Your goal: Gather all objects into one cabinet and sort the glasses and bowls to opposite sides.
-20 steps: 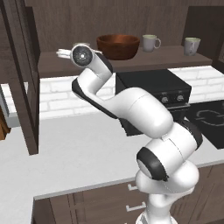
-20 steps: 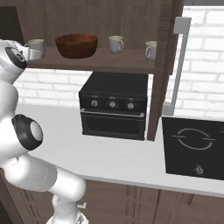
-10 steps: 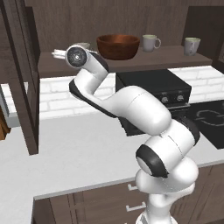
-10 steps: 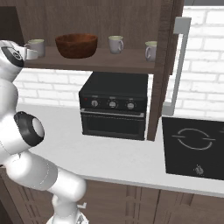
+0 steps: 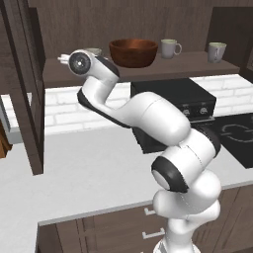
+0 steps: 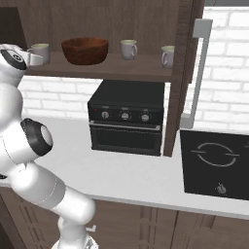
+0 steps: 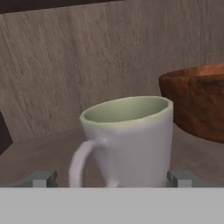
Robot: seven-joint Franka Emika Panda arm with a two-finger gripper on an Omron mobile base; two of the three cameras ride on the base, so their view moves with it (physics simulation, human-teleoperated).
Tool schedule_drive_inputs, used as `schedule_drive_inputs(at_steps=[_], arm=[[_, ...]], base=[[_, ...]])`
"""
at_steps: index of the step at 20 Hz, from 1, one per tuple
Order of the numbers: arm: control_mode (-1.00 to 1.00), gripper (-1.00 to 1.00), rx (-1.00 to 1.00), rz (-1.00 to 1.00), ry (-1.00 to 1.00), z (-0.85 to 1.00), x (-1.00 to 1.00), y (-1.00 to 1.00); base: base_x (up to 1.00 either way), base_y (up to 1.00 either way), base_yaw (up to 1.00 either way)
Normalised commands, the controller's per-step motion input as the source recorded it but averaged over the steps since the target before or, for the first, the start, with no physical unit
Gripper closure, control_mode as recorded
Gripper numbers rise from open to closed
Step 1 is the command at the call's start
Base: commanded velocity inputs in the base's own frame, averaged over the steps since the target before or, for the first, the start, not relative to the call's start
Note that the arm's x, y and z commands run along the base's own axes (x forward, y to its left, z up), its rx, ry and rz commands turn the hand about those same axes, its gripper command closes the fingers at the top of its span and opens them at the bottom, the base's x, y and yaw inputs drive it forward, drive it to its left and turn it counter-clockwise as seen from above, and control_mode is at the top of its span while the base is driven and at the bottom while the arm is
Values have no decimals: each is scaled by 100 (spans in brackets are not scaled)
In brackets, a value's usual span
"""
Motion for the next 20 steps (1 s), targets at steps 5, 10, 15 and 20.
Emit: schedule_drive_inputs(at_steps=[5, 10, 15, 20], arm=[[-100, -100, 0, -11, 0, 0, 5, 0], [-100, -100, 0, -12, 0, 0, 3, 0], [-100, -100, 0, -8, 0, 0, 2, 0], [-100, -100, 0, -1, 0, 0, 6, 0]], base=[[0, 0, 0], [0, 0, 0], [0, 0, 0], [0, 0, 0]])
